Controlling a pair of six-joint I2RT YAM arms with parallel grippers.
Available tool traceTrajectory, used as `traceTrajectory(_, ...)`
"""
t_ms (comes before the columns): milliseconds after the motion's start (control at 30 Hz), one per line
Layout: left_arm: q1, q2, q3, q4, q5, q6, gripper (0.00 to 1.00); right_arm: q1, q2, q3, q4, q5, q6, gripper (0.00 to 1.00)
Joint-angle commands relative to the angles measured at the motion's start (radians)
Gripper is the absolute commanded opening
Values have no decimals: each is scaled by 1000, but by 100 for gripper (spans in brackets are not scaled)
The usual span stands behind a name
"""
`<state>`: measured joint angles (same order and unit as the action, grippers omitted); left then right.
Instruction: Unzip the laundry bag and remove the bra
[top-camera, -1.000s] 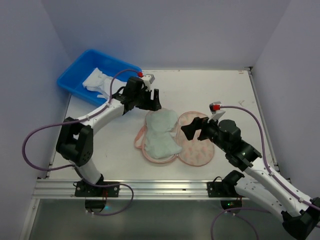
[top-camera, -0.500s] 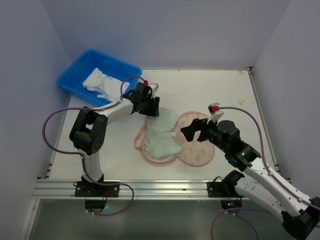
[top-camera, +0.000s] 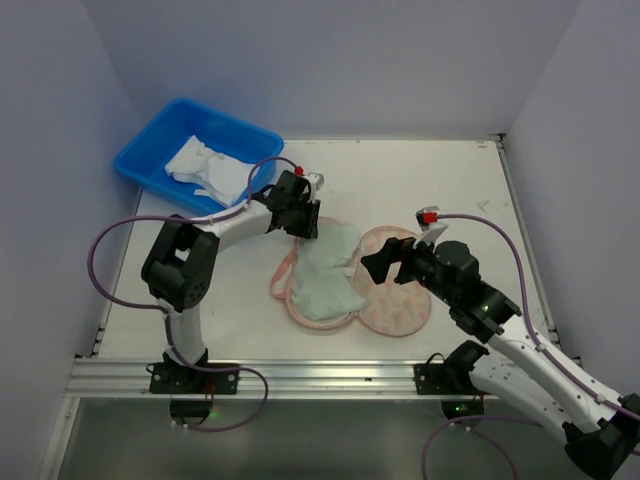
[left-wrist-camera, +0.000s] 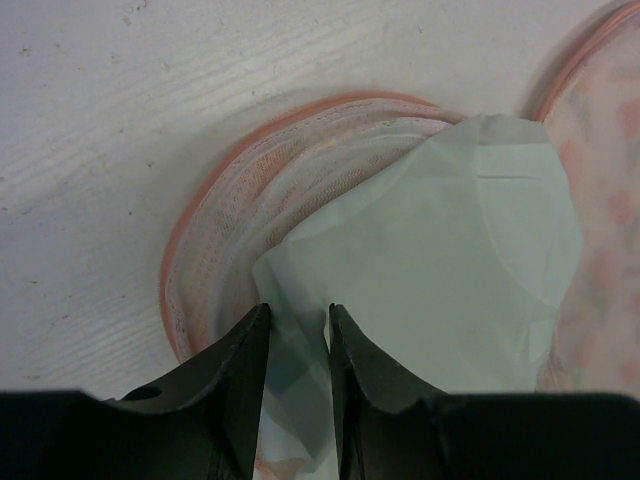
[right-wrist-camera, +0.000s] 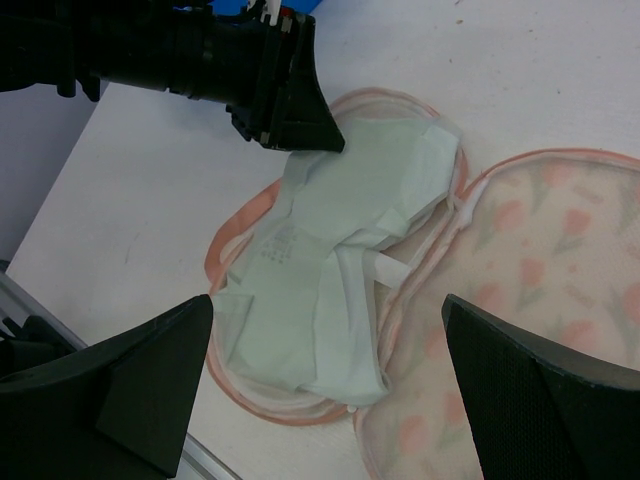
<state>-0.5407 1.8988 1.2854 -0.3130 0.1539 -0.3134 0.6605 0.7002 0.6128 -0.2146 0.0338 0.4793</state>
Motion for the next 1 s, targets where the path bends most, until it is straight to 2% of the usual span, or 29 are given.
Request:
traceTrajectory(0, -11, -29, -14, -3, 12, 7, 33, -2, -2, -10, 43, -8, 10, 99)
traceTrajectory(67, -13, -20, -15, -1, 9, 8, 35, -4, -2, -10, 44, -5, 10, 99)
traceTrajectory(133, -13, -14, -15, -5, -8, 11, 42, -2, -1, -10, 44, -9, 10, 99)
traceTrajectory(333, -13, 43, 9, -15, -33, 22, 44, -2, 2, -8, 44, -11, 10, 99)
traceTrajectory(400, -13, 52, 22, -23, -27, 22, 39, -4, 2, -7, 44, -9, 8, 99)
traceTrajectory(500, -13, 42, 28, -23, -22, 19, 21, -2, -1, -8, 44, -8, 10, 99)
traceTrajectory(533, -13, 36, 28, -23, -17, 19, 10, -4, -1, -8, 44, -6, 7, 99)
traceTrajectory(600, -13, 3, 32, -24, -8, 19, 1, -2, -2, -8, 44, -2, 7, 99)
traceTrajectory(967, -13, -331, 118, -2, -10, 25, 0, -2, -103, -25, 31, 104, 18, 99)
